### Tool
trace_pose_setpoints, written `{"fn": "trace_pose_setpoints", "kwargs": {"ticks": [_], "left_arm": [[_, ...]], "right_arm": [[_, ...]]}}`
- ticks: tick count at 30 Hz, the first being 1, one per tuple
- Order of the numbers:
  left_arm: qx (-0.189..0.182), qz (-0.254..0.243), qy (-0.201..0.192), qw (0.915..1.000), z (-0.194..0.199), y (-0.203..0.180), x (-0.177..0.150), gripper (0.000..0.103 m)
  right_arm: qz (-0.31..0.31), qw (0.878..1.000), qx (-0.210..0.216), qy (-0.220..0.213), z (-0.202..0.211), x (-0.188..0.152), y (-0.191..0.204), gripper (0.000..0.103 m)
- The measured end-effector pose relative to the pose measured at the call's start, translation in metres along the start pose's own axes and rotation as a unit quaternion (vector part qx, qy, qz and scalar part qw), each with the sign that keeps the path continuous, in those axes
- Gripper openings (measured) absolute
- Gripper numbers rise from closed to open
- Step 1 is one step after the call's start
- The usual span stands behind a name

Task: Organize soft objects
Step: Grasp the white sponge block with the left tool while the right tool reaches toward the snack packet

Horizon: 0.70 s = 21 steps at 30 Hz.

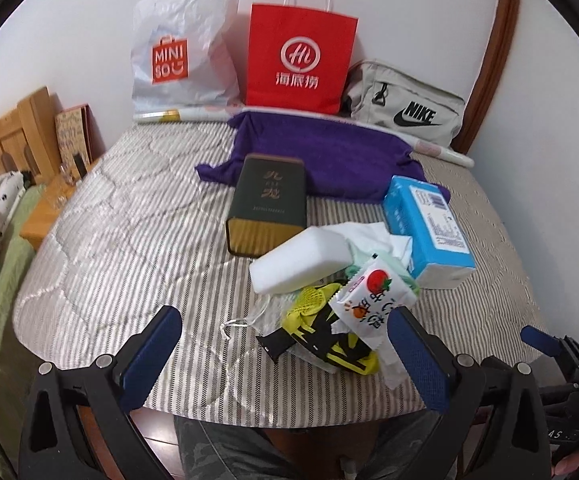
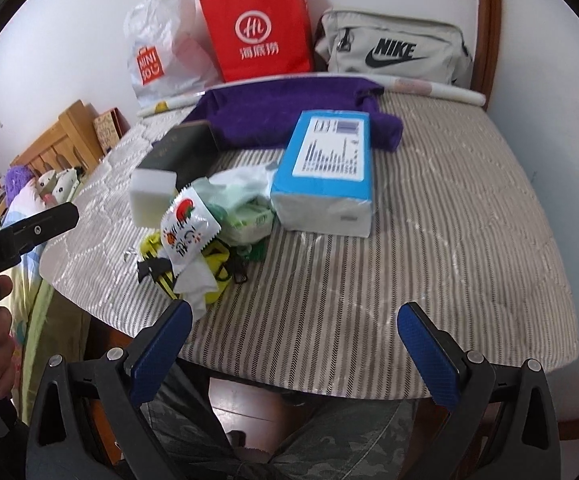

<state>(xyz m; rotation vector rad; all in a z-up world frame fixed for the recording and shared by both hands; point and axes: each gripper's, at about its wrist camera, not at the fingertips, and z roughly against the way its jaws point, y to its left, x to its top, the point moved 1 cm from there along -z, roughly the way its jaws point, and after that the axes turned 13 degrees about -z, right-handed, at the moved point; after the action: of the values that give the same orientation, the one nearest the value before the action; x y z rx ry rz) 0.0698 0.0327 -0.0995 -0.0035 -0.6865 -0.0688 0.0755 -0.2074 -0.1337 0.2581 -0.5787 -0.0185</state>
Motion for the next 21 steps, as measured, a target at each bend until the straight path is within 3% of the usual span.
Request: {"fn": "trace_pose_setpoints", "kwargs": {"ticks": [12,16,21], "left_arm": [[-0.044,-0.011,0.017,0.9988,-0.048,0.002,-0.003,0.1],[-0.068,-0.011,0.017,0.9975,-0.062,0.006,-0.001,0.097],[-0.063,-0.029,0.007,0.9976,-0.075,0.015,0.009,0.097]], "right_arm": [[0.004,0.998,0.004,0.056,-0.052,0.0,0.009,0.1],[-0.009,0.997,0.038,0.065,-0.057,0.005,0.011,0.097],[-0.002,0.996,0.069,0.048,-0.053,0.016,0.021,0.096]]}}
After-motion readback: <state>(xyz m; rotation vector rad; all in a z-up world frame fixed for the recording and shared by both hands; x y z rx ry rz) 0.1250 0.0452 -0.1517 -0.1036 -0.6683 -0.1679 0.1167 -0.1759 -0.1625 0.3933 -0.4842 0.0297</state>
